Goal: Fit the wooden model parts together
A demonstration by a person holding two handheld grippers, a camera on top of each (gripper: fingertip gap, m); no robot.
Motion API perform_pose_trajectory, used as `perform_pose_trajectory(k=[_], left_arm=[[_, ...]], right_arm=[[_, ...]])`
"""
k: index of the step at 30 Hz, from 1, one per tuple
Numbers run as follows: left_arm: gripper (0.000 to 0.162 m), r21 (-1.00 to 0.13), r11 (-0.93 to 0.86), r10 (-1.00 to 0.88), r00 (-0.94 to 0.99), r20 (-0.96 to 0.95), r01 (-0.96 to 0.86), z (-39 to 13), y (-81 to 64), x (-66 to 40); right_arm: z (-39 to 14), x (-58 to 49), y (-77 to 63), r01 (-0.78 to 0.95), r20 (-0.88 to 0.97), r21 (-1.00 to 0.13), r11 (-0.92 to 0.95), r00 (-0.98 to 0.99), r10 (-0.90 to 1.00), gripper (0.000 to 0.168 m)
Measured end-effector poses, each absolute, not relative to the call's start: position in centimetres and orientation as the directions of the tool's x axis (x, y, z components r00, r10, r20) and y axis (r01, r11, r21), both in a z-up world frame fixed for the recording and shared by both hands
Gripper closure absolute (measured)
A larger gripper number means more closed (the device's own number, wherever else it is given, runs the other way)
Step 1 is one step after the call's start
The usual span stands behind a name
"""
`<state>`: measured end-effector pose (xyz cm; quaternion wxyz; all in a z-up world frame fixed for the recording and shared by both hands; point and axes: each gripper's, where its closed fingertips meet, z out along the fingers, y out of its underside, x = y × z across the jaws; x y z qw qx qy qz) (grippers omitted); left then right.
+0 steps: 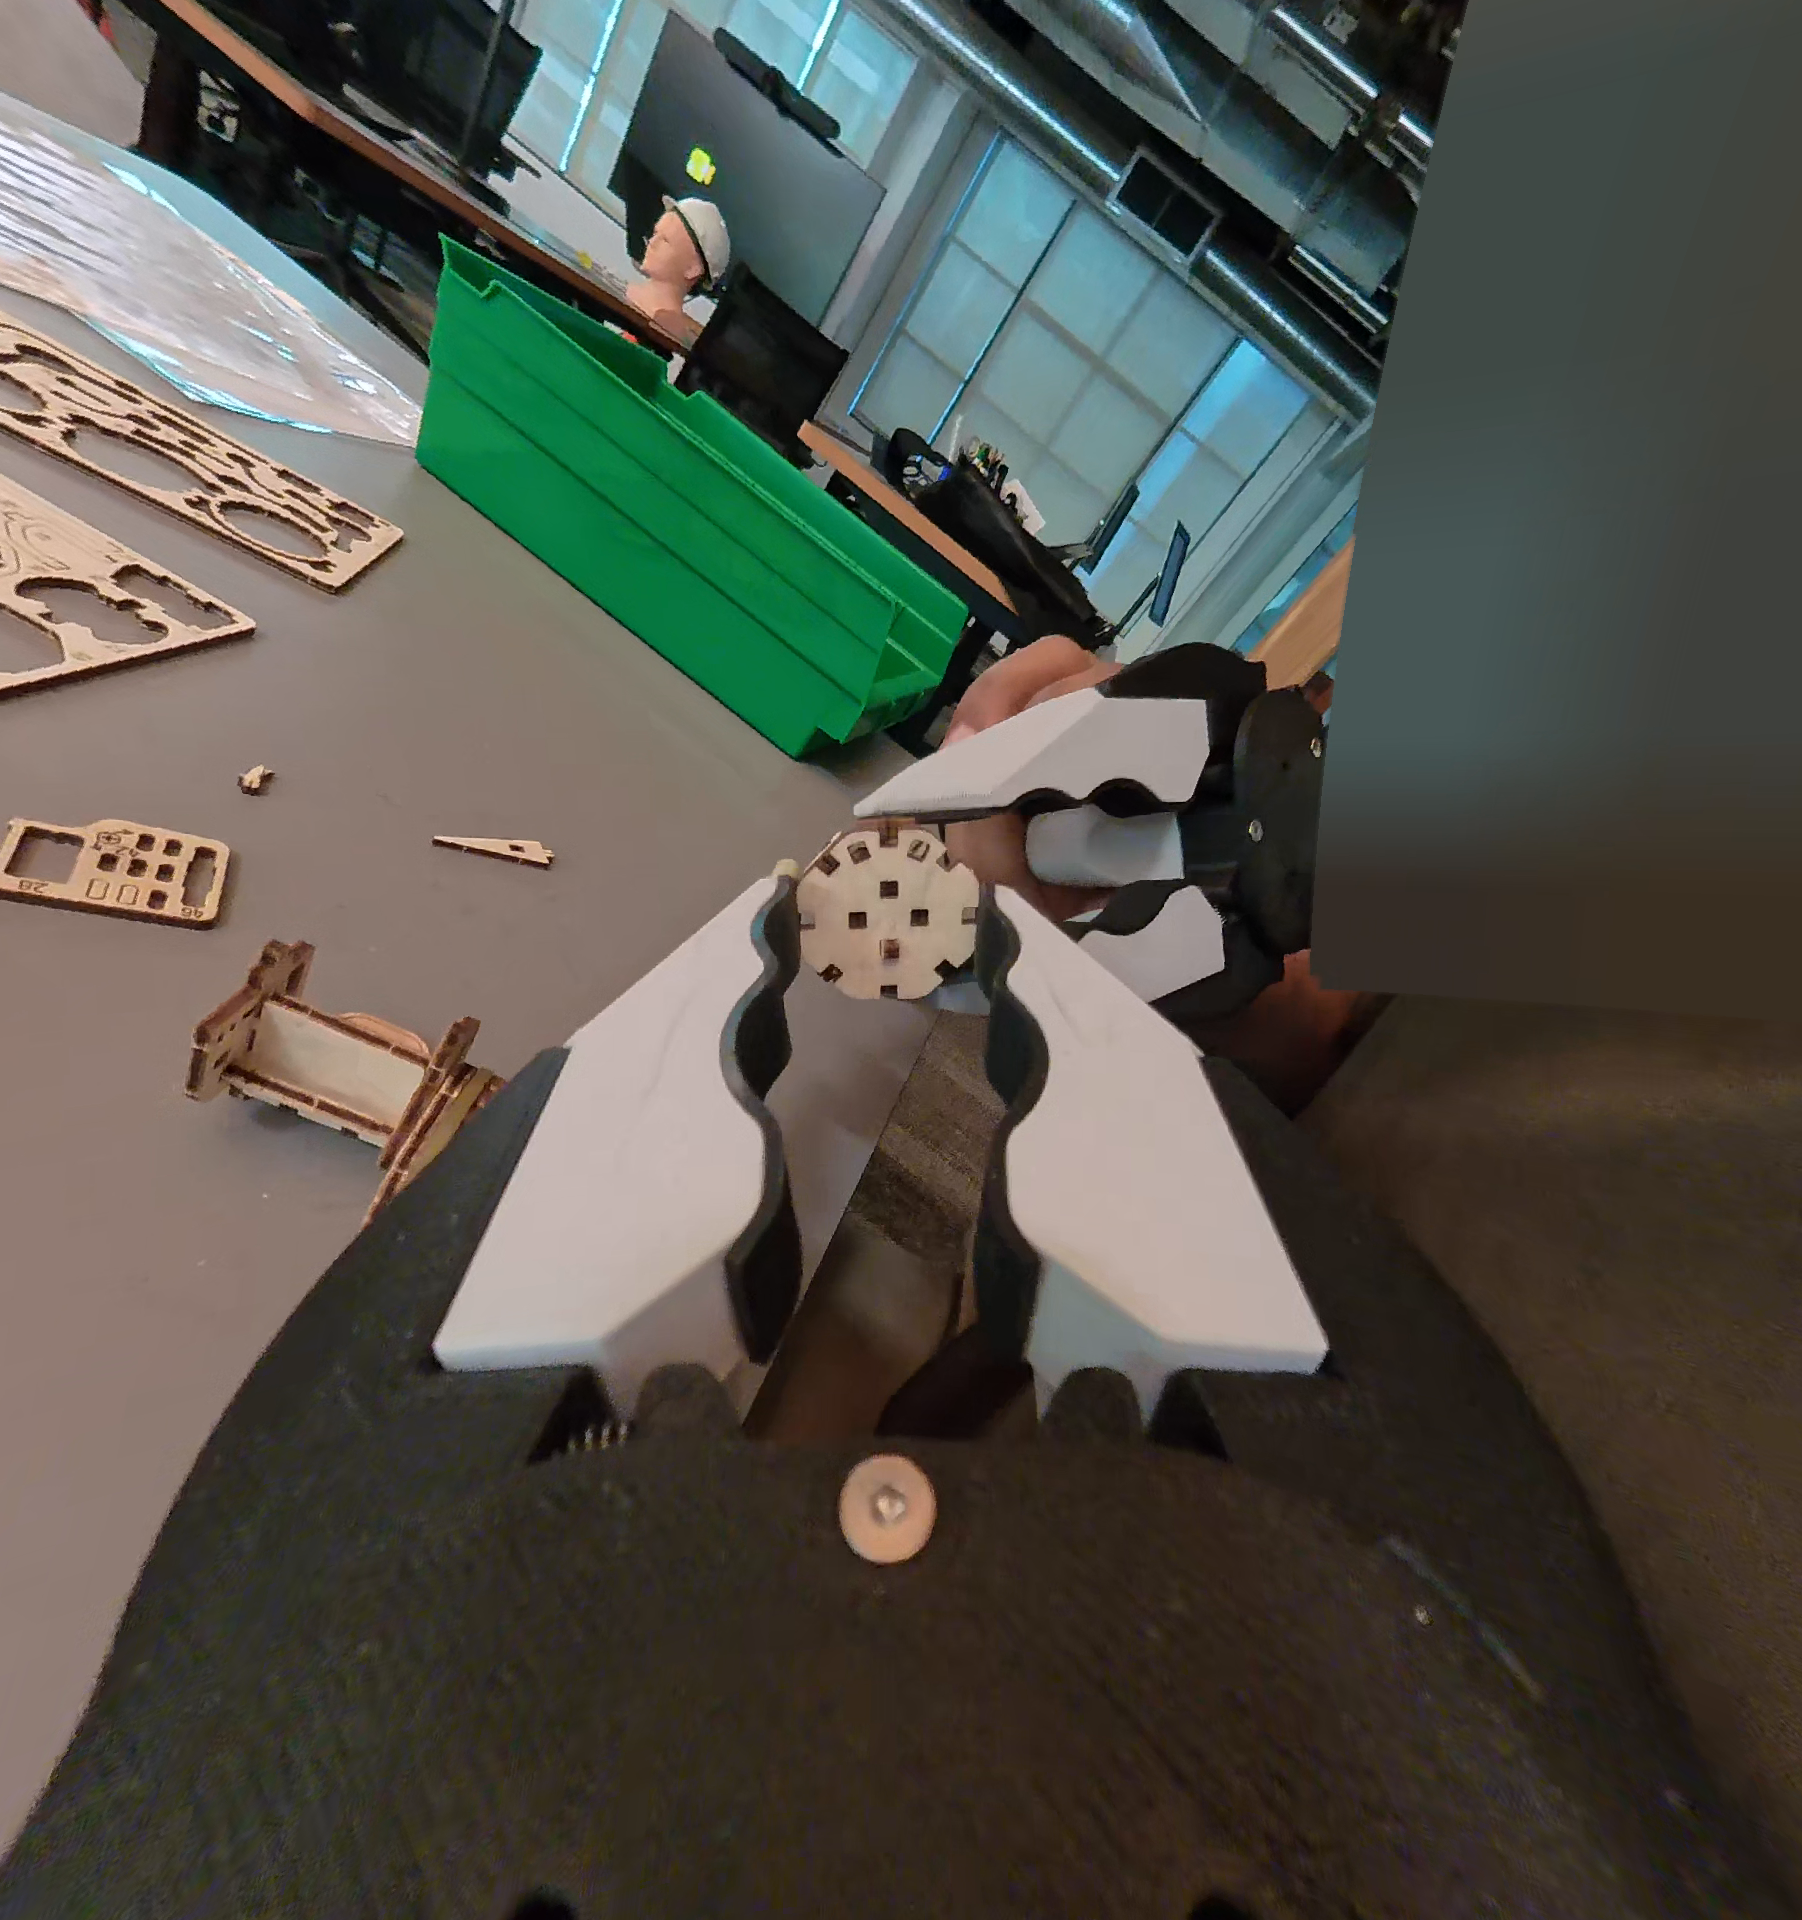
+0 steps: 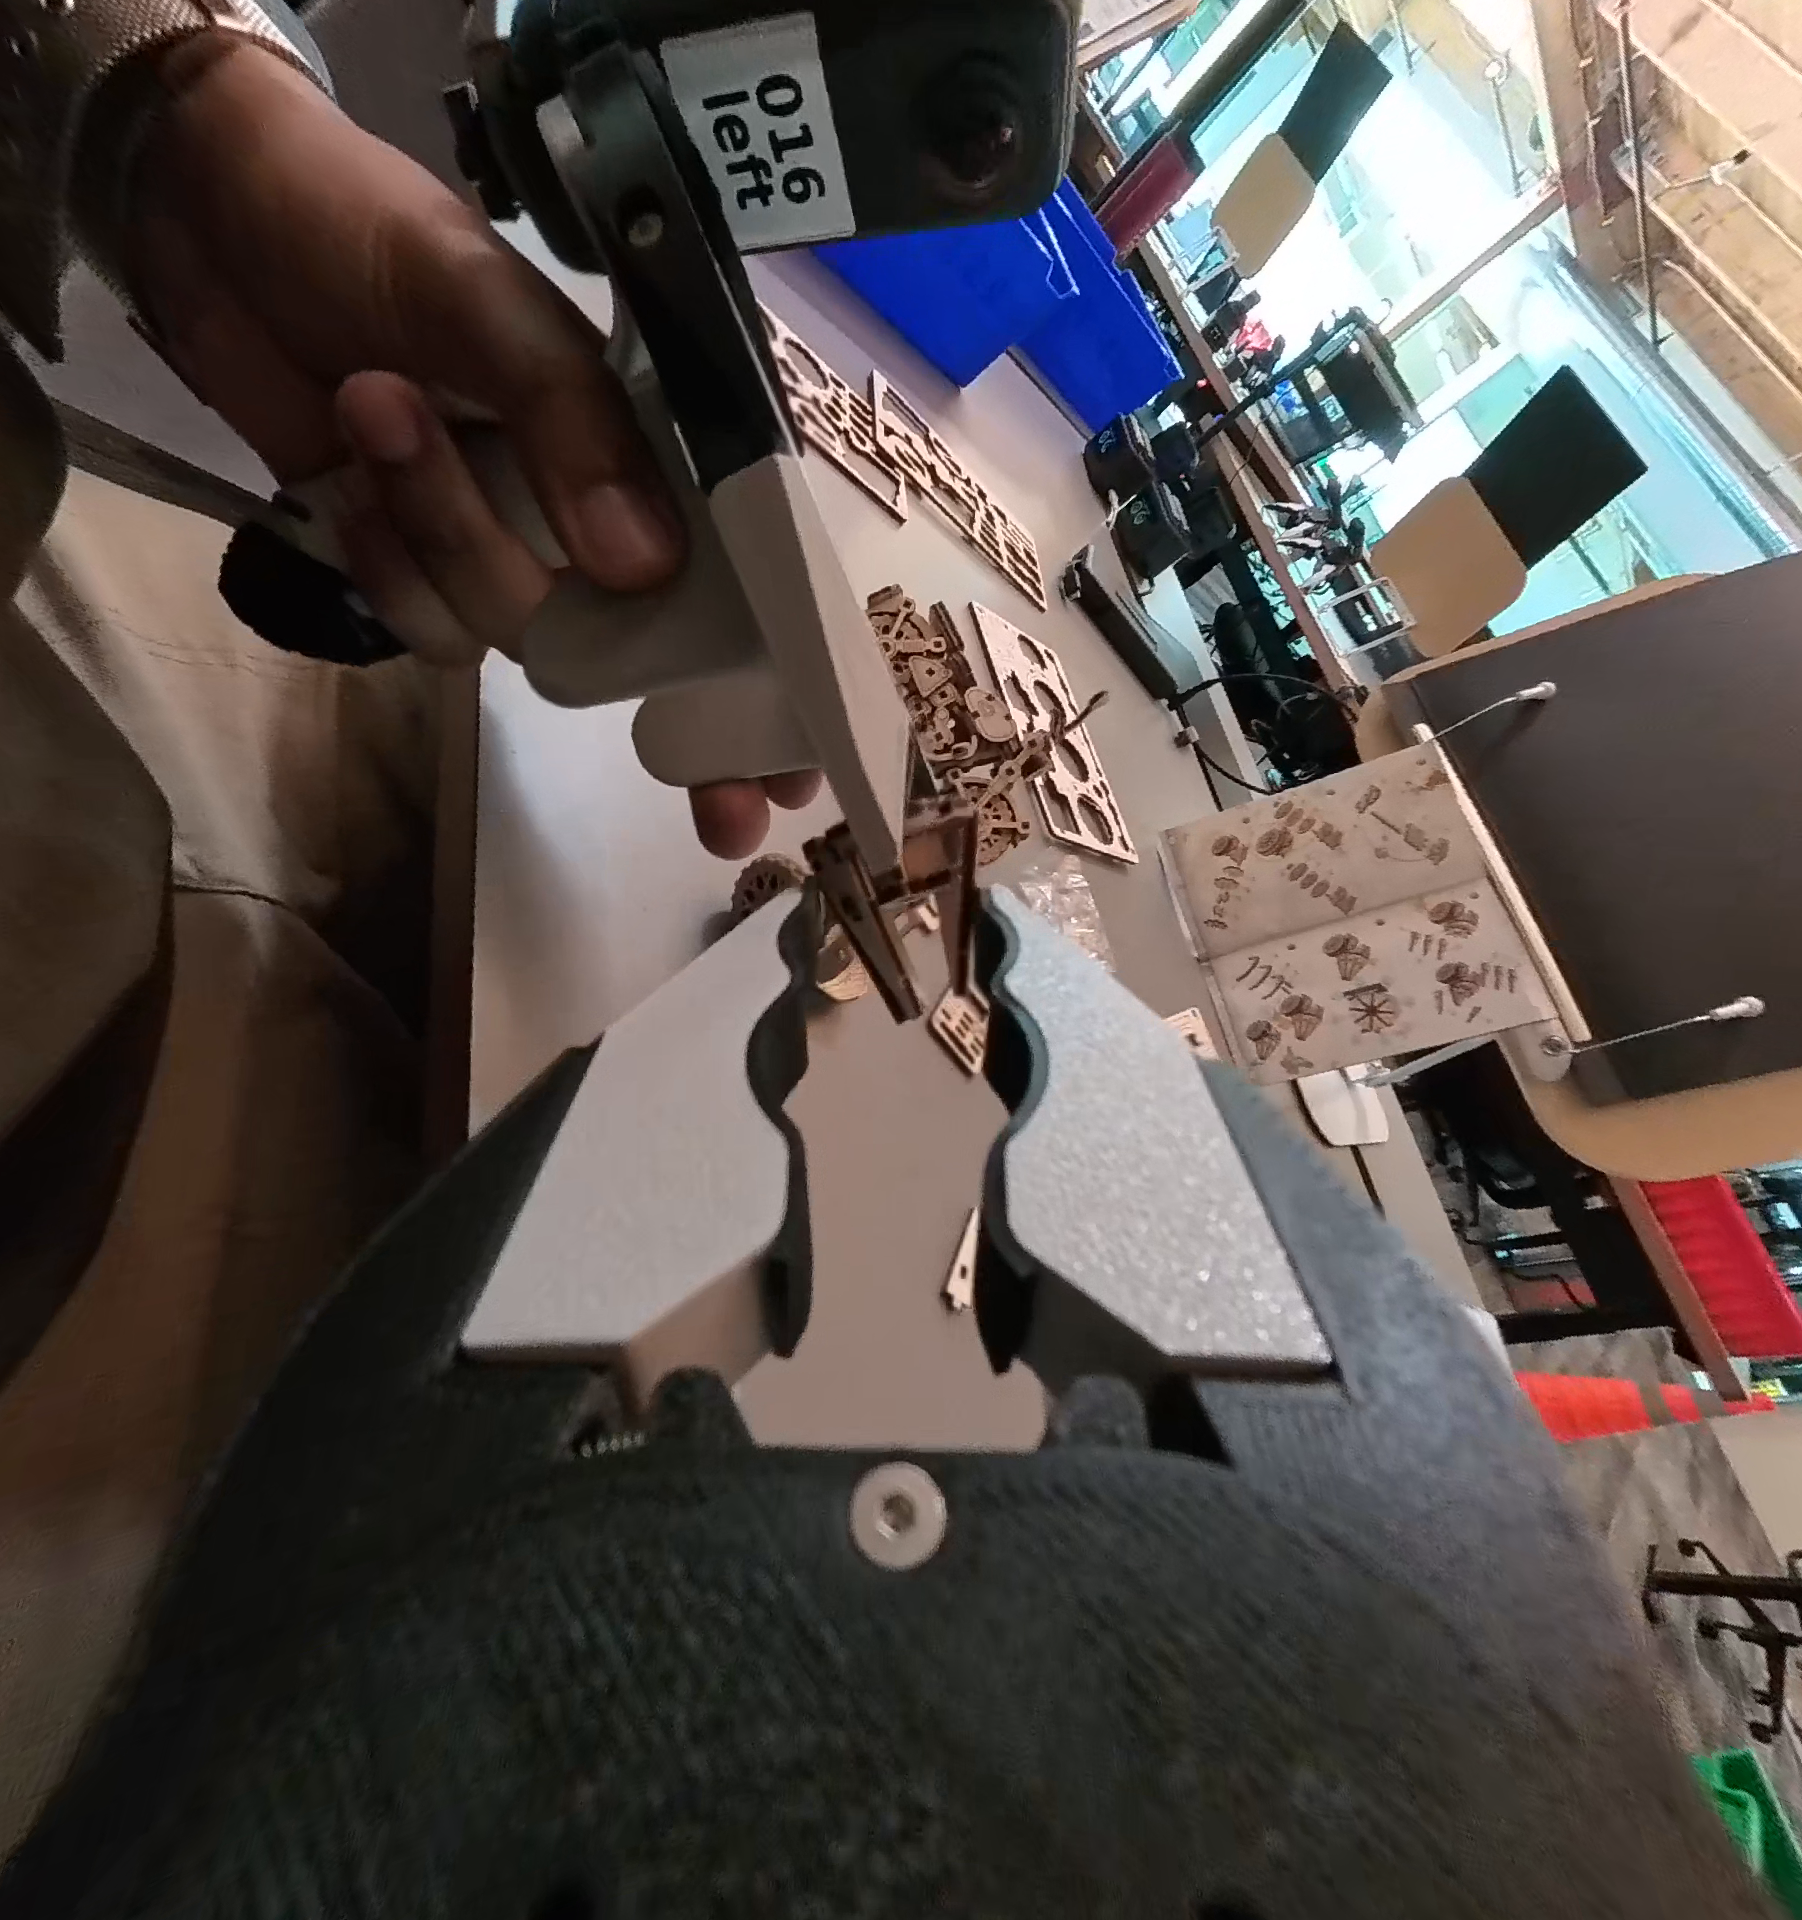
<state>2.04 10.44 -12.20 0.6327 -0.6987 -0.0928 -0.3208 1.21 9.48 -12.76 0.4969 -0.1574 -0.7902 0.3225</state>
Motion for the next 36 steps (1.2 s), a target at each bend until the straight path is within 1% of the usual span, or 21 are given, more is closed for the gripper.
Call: perform_pose_trajectory(k=[10,11,12,16,19,21,24,26,29,36], left_arm=[[0.132,-0.822,-0.180,-0.272,0.776,0.569,0.540,-12.3,10.5,2.0],[0.132,-0.823,-0.175,-0.266,0.779,0.568,0.540,-12.3,10.5,1.9],[0.132,-0.823,-0.172,-0.263,0.780,0.568,0.541,-12.3,10.5,1.8],[0.132,-0.819,-0.163,-0.261,0.776,0.574,0.551,-12.2,10.4,1.3],[0.131,-0.794,-0.150,-0.283,0.744,0.605,0.589,-11.8,10.3,1.3],[0.132,-0.777,-0.144,-0.294,0.724,0.625,0.612,-11.6,10.2,1.2],[0.131,-0.787,-0.135,-0.307,0.729,0.611,0.602,-11.4,10.2,1.5],[0.131,-0.793,-0.139,-0.311,0.735,0.603,0.593,-11.4,10.3,1.8],[0.132,-0.796,-0.140,-0.321,0.733,0.599,0.589,-11.2,10.3,2.2],[0.131,-0.802,-0.182,-0.331,0.732,0.595,0.569,-11.7,10.4,3.0]], right_arm=[[-12.8,1.2,9.5,-0.072,0.693,-0.654,0.753,-0.456,0.558,0.140],[-12.7,1.1,9.5,-0.073,0.694,-0.656,0.752,-0.452,0.561,0.136],[-12.5,1.0,9.6,-0.071,0.692,-0.660,0.747,-0.445,0.569,0.128],[-11.9,1.0,10.0,-0.060,0.645,-0.713,0.699,-0.447,0.620,0.125],[-12.0,1.0,9.9,-0.056,0.636,-0.720,0.692,-0.453,0.625,0.124],[-11.9,1.0,9.8,-0.063,0.629,-0.729,0.681,-0.455,0.631,0.127],[-11.7,1.1,9.4,-0.074,0.618,-0.742,0.666,-0.461,0.637,0.131],[-11.8,1.1,9.2,-0.076,0.620,-0.738,0.671,-0.467,0.630,0.131],[-11.8,1.2,9.1,-0.089,0.641,-0.722,0.686,-0.459,0.615,0.137],[-11.9,1.6,8.5,-0.104,0.636,-0.723,0.683,-0.487,0.599,0.136]])
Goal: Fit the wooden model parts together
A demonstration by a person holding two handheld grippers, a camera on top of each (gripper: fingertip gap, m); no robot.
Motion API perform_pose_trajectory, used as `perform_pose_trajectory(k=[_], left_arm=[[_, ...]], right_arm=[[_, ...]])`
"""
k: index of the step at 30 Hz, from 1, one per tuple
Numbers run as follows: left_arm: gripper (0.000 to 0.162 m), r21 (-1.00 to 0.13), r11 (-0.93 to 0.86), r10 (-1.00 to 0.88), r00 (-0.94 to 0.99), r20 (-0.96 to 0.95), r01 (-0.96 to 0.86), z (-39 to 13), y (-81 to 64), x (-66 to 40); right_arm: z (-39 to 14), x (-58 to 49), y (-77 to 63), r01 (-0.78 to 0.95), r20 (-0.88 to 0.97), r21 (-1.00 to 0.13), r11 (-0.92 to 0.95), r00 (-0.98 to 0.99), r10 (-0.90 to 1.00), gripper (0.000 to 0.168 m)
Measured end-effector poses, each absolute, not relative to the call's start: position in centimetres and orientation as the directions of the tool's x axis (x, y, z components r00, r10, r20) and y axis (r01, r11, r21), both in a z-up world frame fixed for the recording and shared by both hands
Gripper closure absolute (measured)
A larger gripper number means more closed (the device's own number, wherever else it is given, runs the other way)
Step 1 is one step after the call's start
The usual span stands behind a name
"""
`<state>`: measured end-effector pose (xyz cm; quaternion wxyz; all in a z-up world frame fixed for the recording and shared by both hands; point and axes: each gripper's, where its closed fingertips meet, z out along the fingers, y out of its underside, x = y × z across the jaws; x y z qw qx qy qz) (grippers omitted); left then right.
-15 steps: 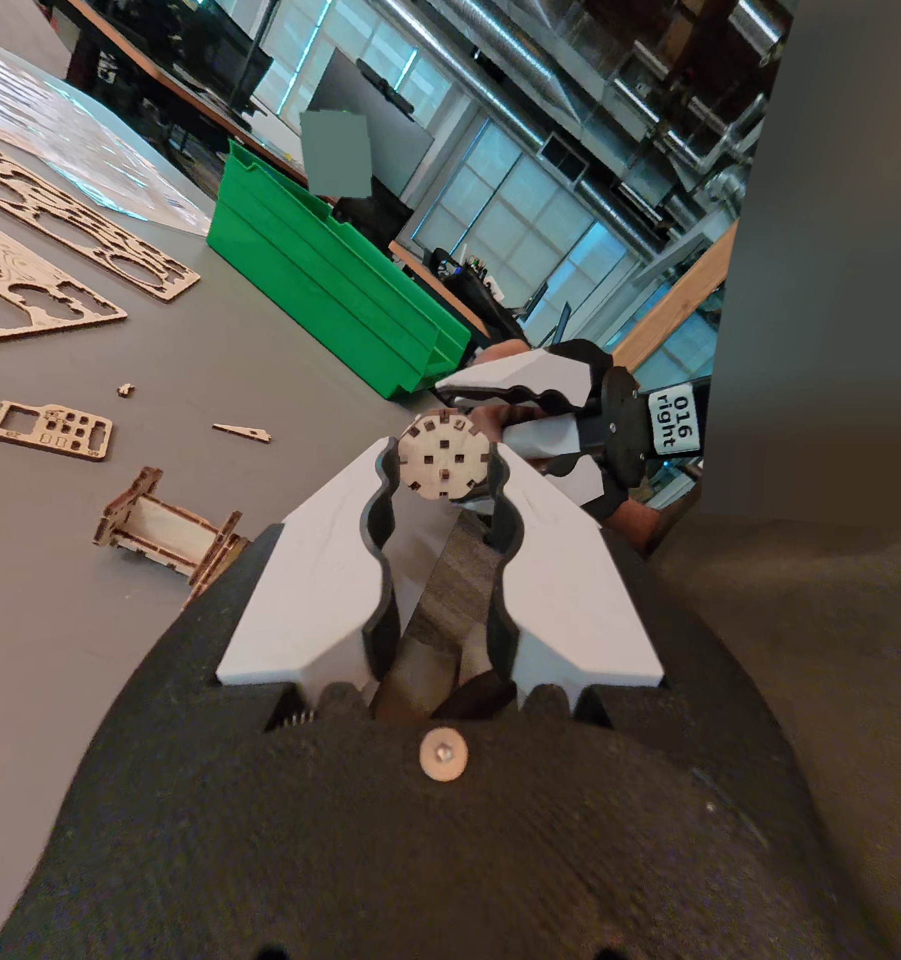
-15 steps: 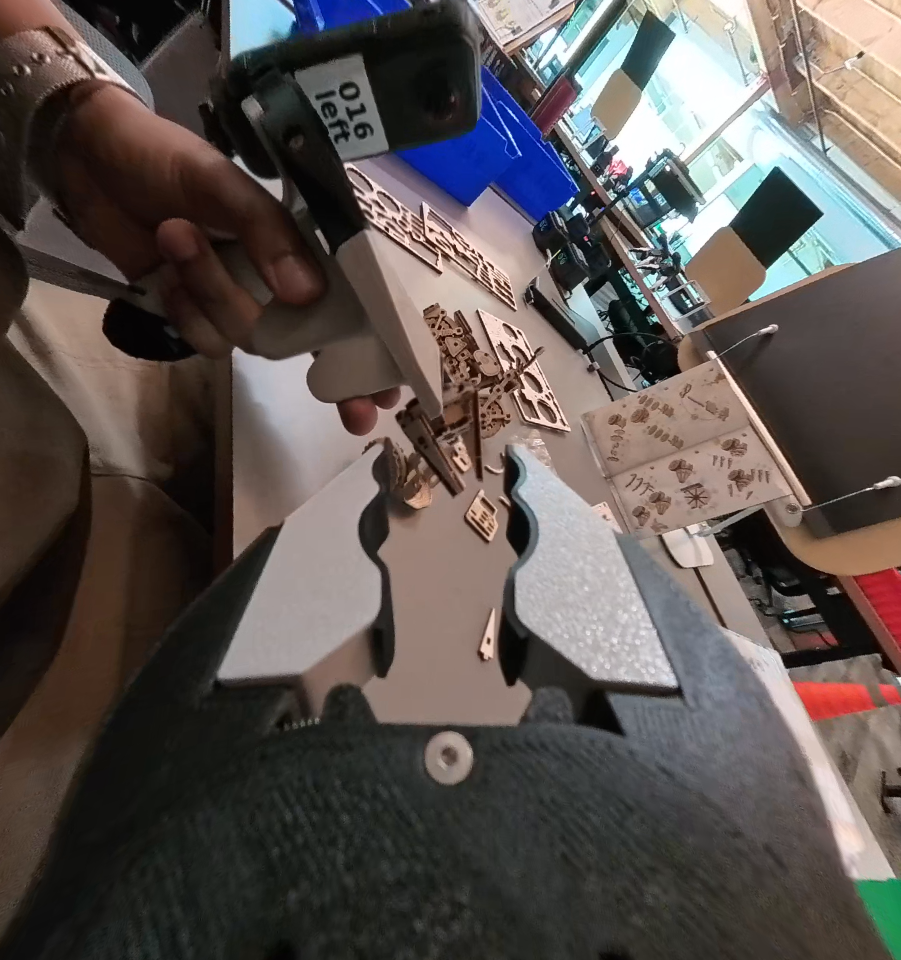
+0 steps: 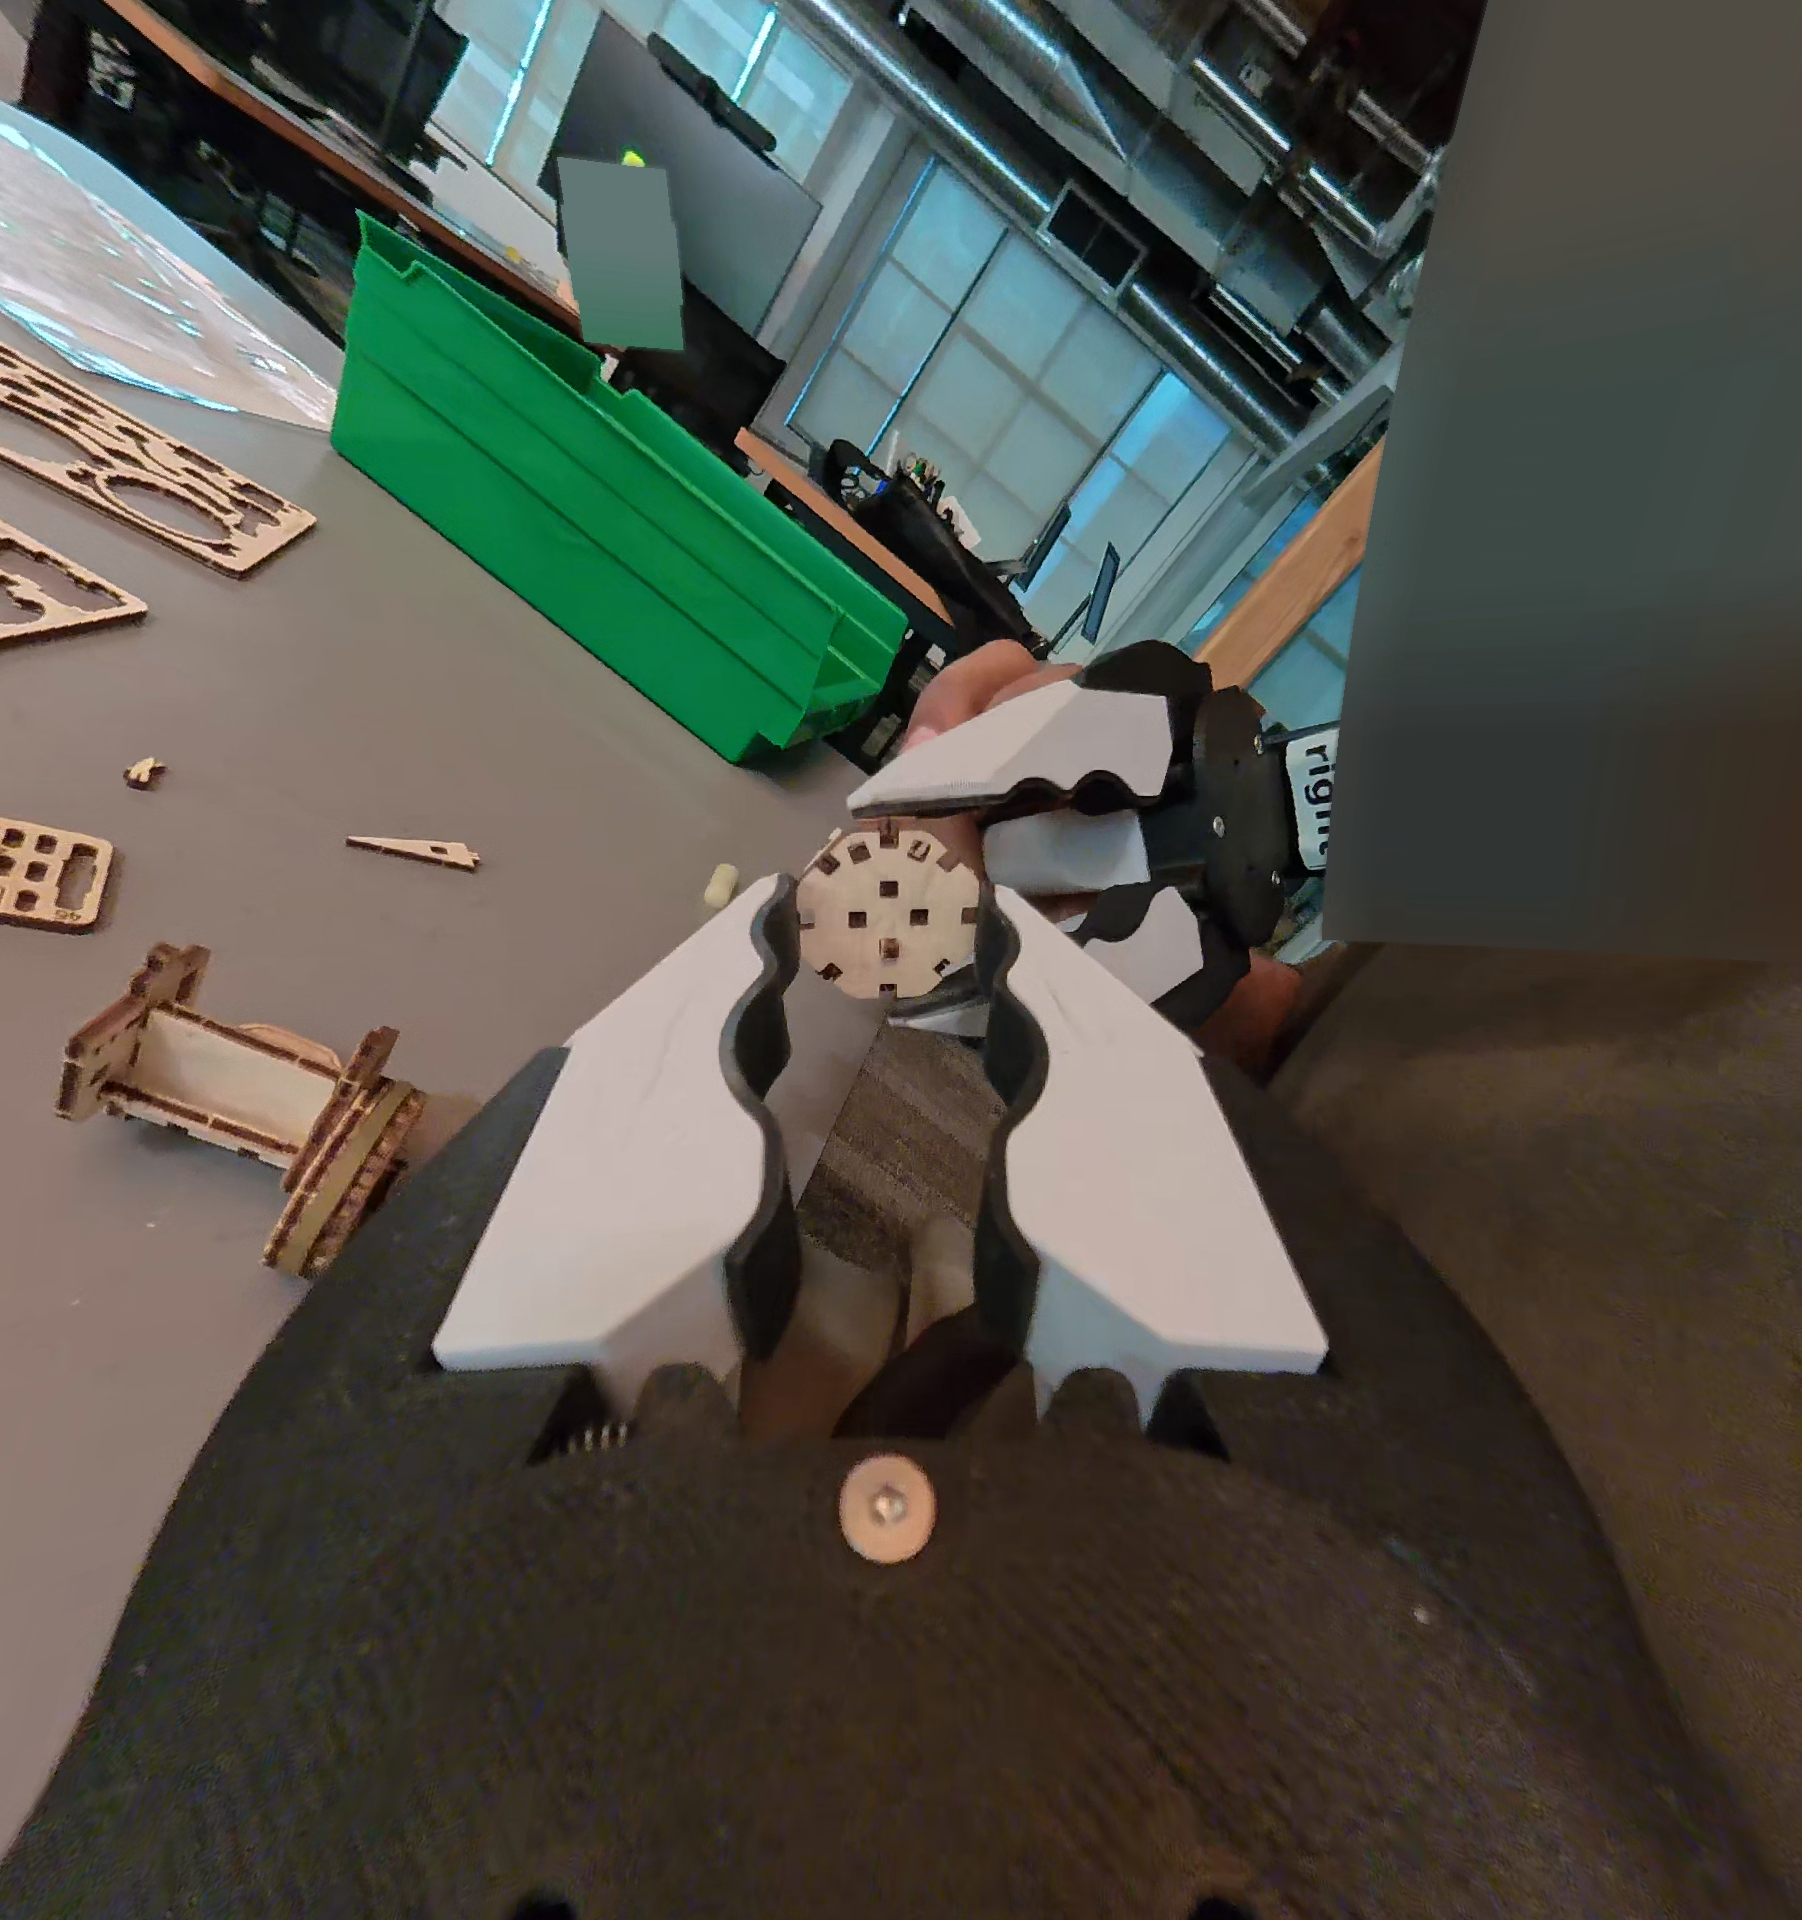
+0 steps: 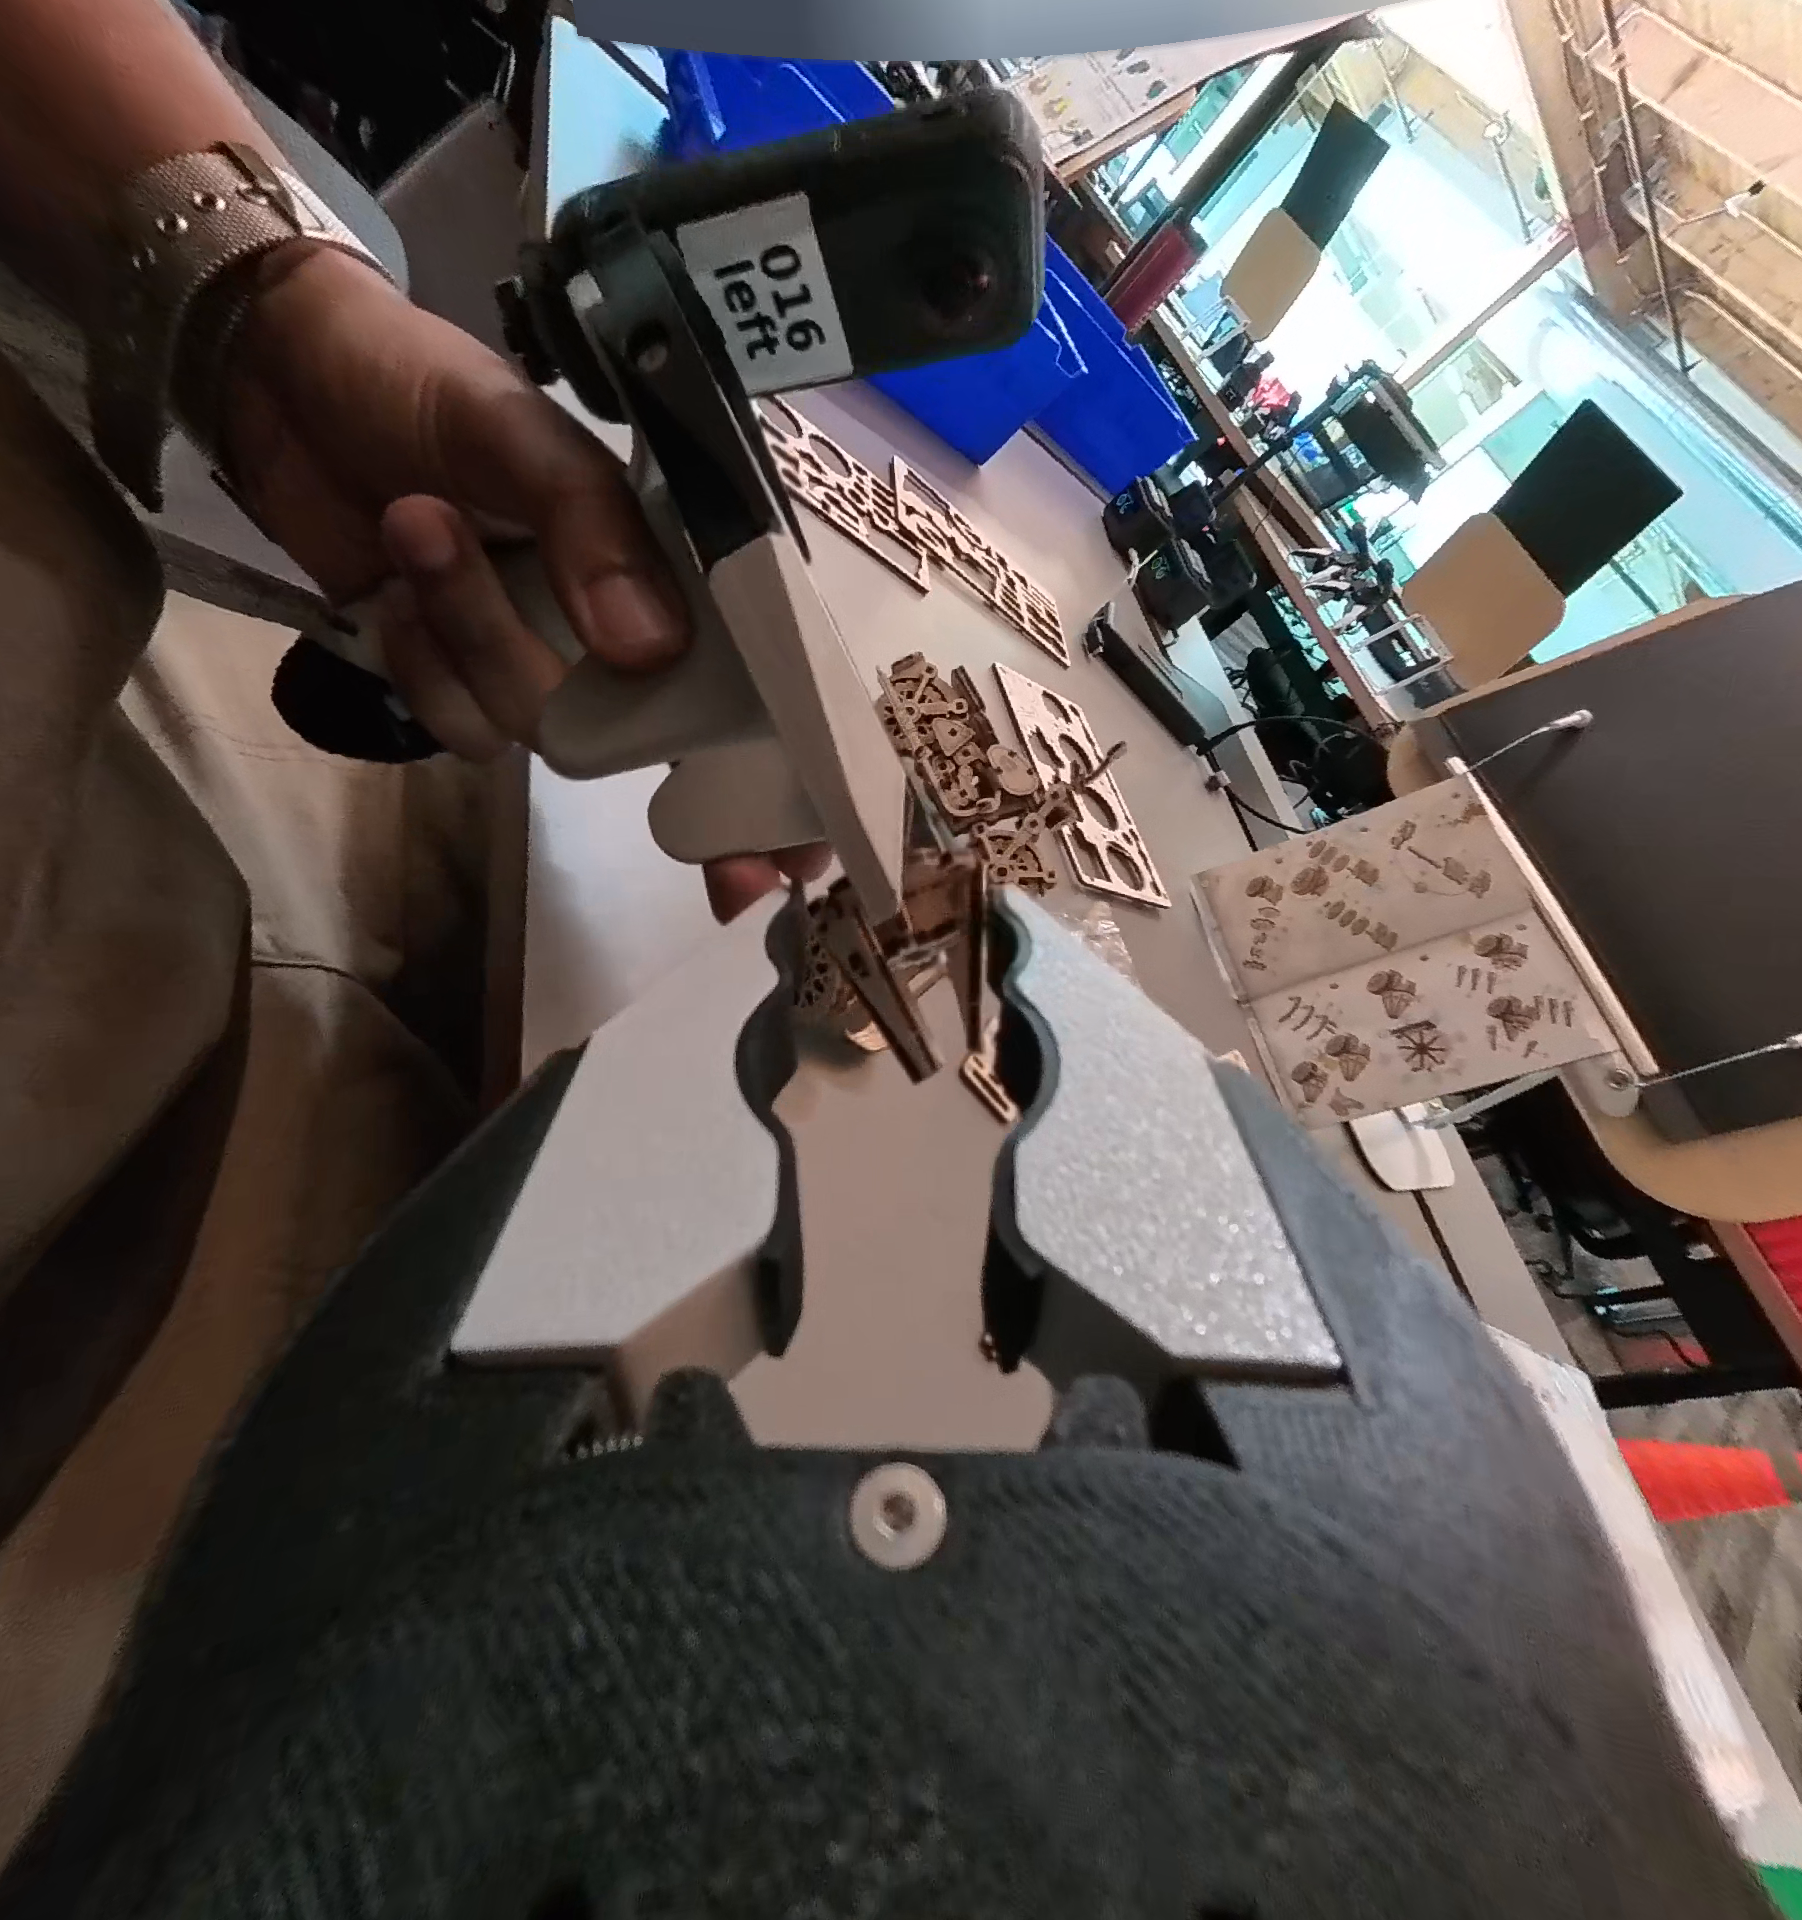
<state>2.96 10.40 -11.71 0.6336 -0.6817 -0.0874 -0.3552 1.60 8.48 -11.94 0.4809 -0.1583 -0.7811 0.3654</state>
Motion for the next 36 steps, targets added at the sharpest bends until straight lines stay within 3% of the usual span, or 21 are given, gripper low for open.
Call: perform_pose_trajectory(k=[20,22,26,29,31,33,36], left_arm=[[0.132,-0.846,-0.268,-0.301,0.794,0.528,0.462,-13.4,10.5,3.4],[0.131,-0.859,-0.226,-0.304,0.805,0.510,0.459,-12.9,10.5,3.0],[0.131,-0.904,-0.113,-0.327,0.844,0.426,0.412,-11.4,9.8,2.0],[0.131,-0.947,-0.019,-0.358,0.882,0.305,0.320,-10.2,9.2,2.0],[0.131,-0.981,0.019,-0.344,0.922,0.176,0.194,-10.0,8.9,2.2],[0.131,-0.998,0.037,-0.324,0.945,0.030,0.044,-10.3,8.8,2.6],[0.130,-0.999,0.040,-0.367,0.930,-0.011,0.004,-10.5,8.6,3.8]], right_arm=[[-13.6,1.9,8.5,-0.115,0.724,-0.601,0.791,-0.497,0.478,0.136],[-13.0,1.7,9.1,-0.099,0.717,-0.622,0.776,-0.470,0.515,0.125],[-10.6,1.9,11.4,-0.018,0.477,-0.844,0.537,-0.486,0.733,0.114],[-9.0,2.6,11.6,0.050,0.099,-0.987,0.154,-0.565,0.819,0.125],[-8.5,2.8,11.5,0.138,-0.174,-0.984,-0.112,-0.611,0.772,0.133],[-8.7,2.9,11.4,0.227,-0.344,-0.939,-0.259,-0.632,0.694,0.135],[-9.1,3.1,10.9,0.225,-0.353,-0.935,-0.273,-0.642,0.681,0.141]])
